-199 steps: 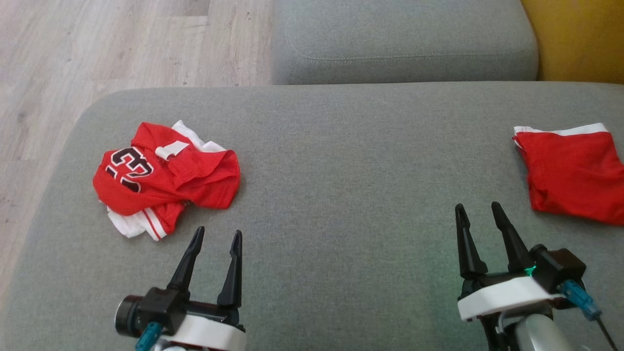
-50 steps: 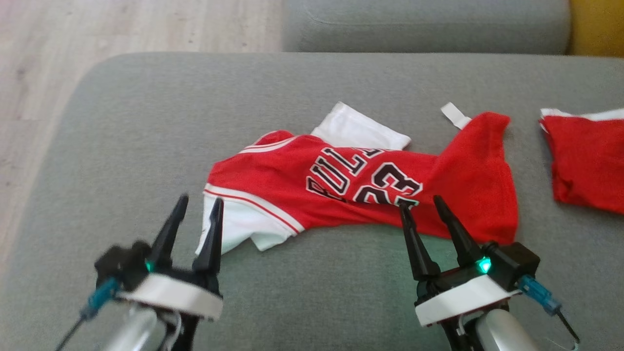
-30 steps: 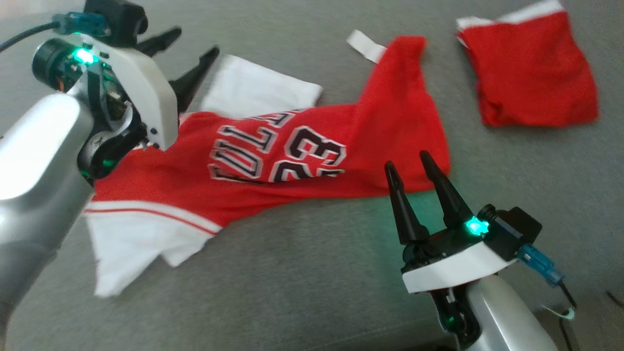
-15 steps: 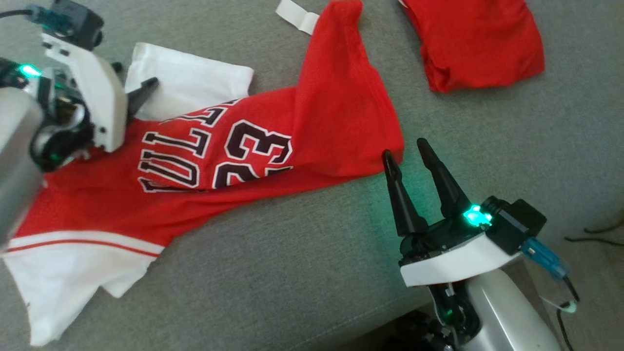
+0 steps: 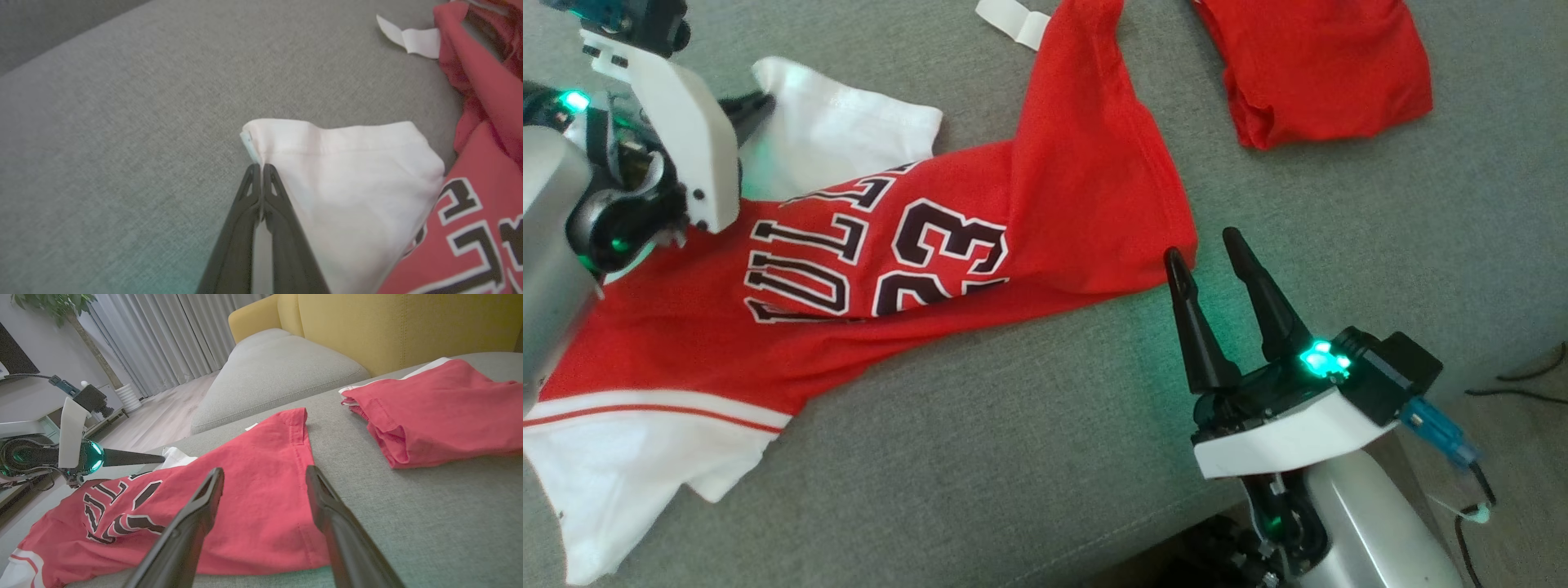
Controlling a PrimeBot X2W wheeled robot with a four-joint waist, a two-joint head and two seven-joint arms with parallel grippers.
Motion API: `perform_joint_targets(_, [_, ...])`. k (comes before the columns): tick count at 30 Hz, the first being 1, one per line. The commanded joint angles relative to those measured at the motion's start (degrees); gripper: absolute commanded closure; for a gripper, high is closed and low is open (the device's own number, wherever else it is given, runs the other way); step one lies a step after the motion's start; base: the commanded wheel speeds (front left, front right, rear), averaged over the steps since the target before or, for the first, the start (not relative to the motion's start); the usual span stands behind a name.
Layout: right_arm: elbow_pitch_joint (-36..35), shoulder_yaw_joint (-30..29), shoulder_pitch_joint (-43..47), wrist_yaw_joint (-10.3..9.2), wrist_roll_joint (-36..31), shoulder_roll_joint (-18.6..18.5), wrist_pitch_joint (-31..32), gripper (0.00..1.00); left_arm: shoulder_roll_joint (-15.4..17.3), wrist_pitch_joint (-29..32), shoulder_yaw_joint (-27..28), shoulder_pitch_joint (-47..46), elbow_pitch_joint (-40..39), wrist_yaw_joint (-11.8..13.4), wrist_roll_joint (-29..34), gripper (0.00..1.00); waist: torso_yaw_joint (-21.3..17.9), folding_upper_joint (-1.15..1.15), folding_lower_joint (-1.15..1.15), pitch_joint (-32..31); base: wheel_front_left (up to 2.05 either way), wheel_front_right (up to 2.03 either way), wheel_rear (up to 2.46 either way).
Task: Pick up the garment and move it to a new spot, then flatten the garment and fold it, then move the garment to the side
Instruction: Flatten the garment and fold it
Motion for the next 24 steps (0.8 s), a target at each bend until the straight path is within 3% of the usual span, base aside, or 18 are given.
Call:
perform_joint_targets(1, [-1.43,1.05,-0.35,0.37,0.08,-0.11,-0.62,0.0,1.54,-2.37,2.1,-2.48,-0.73,0.1,0.51,1.0,0.28,0.0,0.0,-0.23,0.0,0.0,0.0])
perform_joint_targets(12, [-0.52,1.06,-0.09,0.37,-1.47,-0.11,-0.62,0.0,-0.73,-22.19,5.58,-8.59,11.87,0.87,5.63,1.0,2.07,0.0,0.0,-1.47,0.0,0.0,0.0])
perform_joint_targets(24, [-0.56,1.32,-0.03,0.37,-2.3,-0.11,-0.62,0.0,0.46,-38.41,10.06,-18.2,25.79,6.09,10.1,1.0,2.94,0.0,0.0,-0.38,0.0,0.0,0.0])
